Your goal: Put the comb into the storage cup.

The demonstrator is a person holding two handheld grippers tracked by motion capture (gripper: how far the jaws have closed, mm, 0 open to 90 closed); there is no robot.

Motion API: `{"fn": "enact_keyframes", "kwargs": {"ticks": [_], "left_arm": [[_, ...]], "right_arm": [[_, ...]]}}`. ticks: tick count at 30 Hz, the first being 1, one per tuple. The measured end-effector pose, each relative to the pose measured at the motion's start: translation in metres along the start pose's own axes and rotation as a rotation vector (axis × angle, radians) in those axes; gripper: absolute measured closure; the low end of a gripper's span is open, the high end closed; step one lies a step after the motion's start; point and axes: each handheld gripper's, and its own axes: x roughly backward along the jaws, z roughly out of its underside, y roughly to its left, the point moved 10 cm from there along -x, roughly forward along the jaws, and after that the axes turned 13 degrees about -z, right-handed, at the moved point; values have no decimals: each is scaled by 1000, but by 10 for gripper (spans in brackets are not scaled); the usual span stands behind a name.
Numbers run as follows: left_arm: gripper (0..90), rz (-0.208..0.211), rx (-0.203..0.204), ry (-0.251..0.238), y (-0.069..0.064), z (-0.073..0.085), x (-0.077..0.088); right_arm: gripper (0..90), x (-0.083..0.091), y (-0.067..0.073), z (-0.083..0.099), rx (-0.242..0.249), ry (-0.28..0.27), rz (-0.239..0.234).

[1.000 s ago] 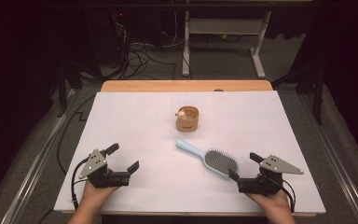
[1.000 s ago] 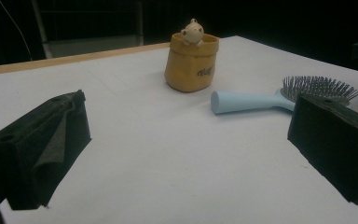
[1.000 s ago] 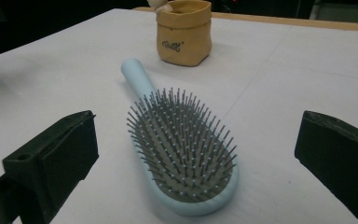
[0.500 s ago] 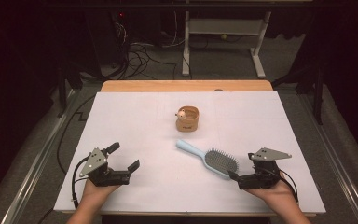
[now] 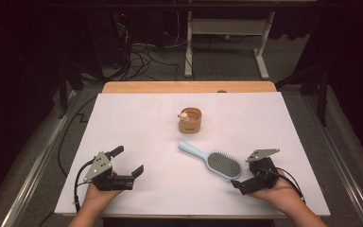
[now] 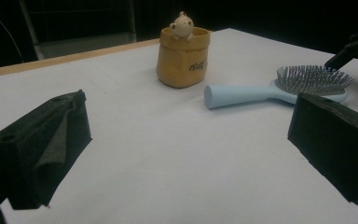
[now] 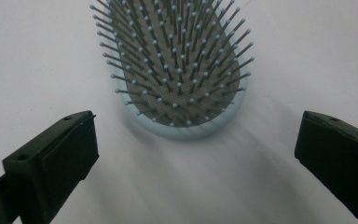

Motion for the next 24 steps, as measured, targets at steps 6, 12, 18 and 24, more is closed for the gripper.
{"fn": "enact_keyframes", "kwargs": {"ticks": [6,12,18,24], "left_arm": [[2,8,-2,0,-1,0,1],[3,24,-20,-5,-5,-1,1],[3,27,-22,-4,-6,-1,1],[3,32,-19,-8,-8,-2,1]], "right_arm": [[1,-6,6,1,40,103,-16],[1,-7,6,-3,81,173,-21],[1,-8,5,-10,97,220,-32],[1,-12,1,-20,117,284,-38]]}}
